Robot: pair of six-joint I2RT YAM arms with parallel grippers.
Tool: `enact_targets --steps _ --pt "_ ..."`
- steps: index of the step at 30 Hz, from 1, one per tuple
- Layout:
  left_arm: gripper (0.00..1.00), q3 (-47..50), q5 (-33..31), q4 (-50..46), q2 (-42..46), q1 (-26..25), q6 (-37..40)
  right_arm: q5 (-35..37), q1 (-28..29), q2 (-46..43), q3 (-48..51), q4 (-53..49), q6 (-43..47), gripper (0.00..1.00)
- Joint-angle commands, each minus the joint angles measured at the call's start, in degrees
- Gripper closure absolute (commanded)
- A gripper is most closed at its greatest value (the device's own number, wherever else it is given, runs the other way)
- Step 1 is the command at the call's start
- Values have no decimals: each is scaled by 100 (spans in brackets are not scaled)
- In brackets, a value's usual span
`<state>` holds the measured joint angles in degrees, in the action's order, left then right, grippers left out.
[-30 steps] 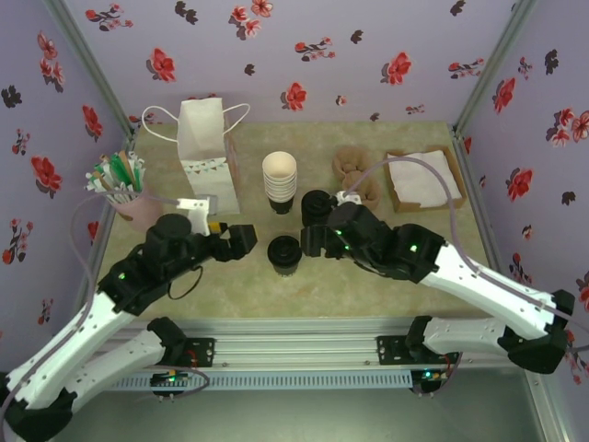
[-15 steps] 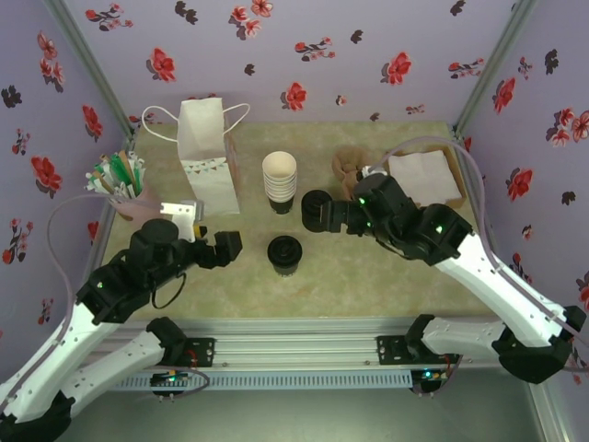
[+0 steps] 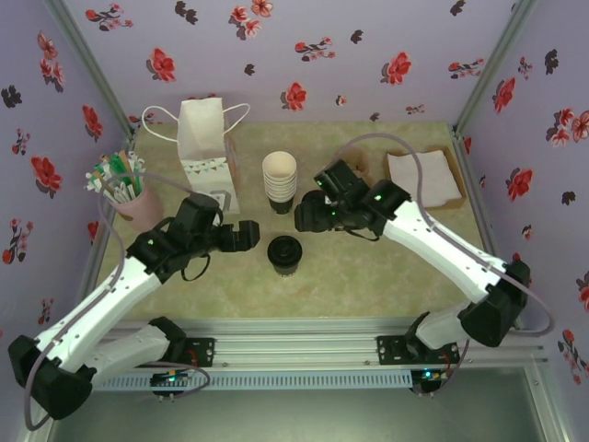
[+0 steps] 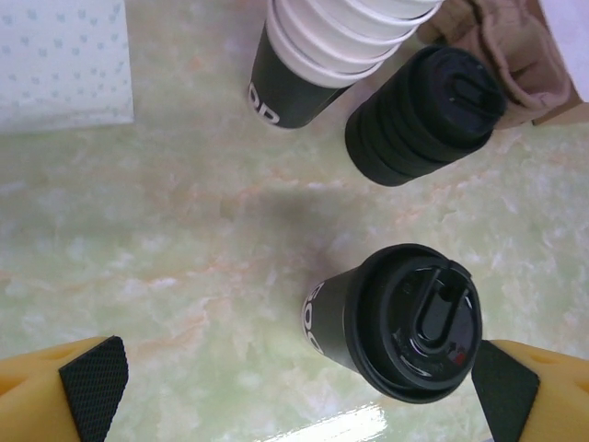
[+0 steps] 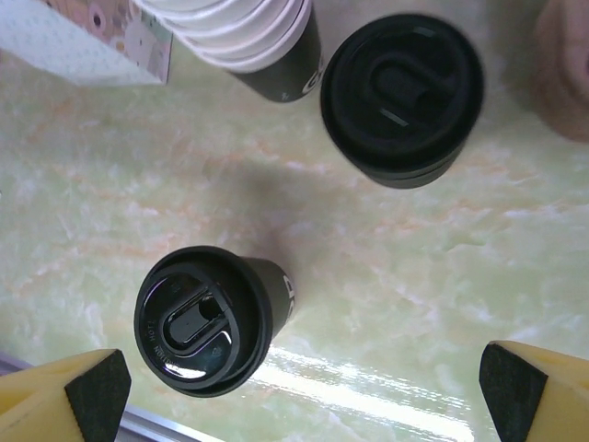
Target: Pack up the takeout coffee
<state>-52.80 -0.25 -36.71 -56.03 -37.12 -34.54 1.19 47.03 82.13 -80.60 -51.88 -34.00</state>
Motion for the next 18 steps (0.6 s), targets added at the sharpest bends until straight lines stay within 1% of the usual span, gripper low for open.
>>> enact_targets --steps 1,4,6,8,12,18 --pt "1 182 705 127 7 298 -313 -169 267 291 -126 137 130 1" --pt "1 332 985 95 87 651 -360 -4 495 600 -403 -32 288 1" --pt "4 432 1194 83 174 907 -370 220 622 748 -559 -187 320 1" --pt "7 526 1429 145 159 1053 -356 374 620 782 -594 -227 284 1" --pt "24 613 2011 307 -238 1054 -369 756 490 752 -723 -435 231 1" --pt "46 904 2073 524 -463 852 -541 924 21 548 -610 -464 64 1"
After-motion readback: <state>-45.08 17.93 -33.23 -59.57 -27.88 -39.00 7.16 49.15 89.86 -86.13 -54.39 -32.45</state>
